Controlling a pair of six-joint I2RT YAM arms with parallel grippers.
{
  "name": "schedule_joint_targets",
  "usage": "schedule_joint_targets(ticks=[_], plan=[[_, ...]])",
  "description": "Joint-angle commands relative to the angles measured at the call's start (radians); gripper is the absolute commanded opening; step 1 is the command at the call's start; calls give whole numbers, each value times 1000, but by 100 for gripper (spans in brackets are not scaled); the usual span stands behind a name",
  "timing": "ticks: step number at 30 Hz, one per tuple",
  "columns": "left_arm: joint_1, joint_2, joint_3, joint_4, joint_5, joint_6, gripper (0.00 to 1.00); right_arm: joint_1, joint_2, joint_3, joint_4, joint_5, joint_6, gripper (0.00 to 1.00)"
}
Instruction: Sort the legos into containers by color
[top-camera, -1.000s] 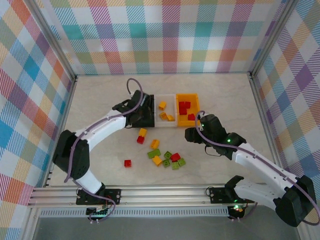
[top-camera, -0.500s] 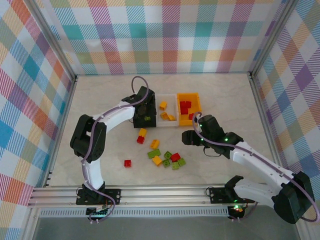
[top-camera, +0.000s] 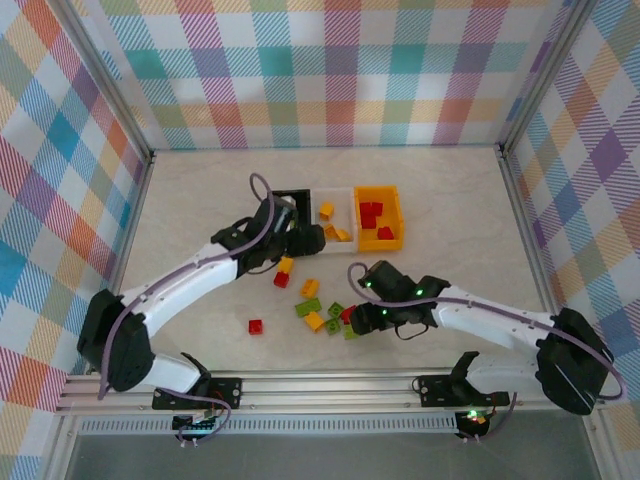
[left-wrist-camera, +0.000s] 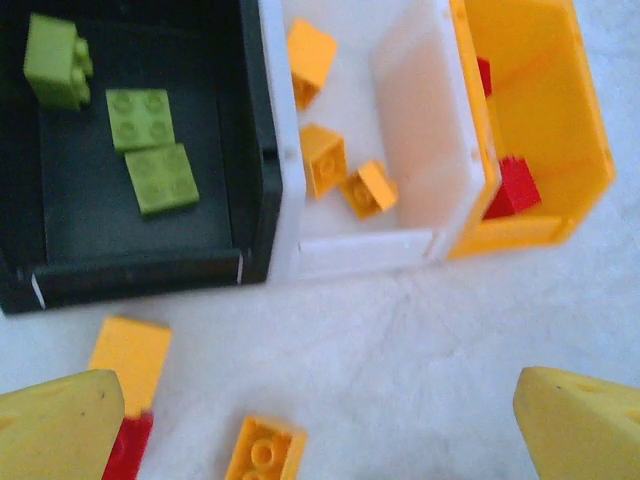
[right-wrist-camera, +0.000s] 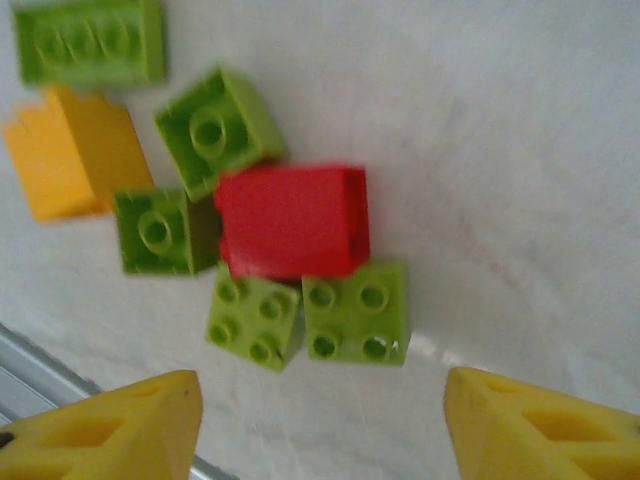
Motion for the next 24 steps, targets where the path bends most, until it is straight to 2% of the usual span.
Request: schedule_joint_targets(ticks=[1,8,15,20,24], plan=[[-5,-92,-98,8,17,-57,100,57,25,-15,13,-30,40,62],[-5,-211,-209,-9,-6,-85,100,152,143,16,42,2,78,63],[-3,-251,-245,-35,-43,-87,100,162,221,85,75,121,78,63],[4,-272,-256,-43,-52,-83,100,165,264,134,72,137,62,63],[9,-275,-265,-43,-53,-80,100,174,316,159,31,157,59,60]])
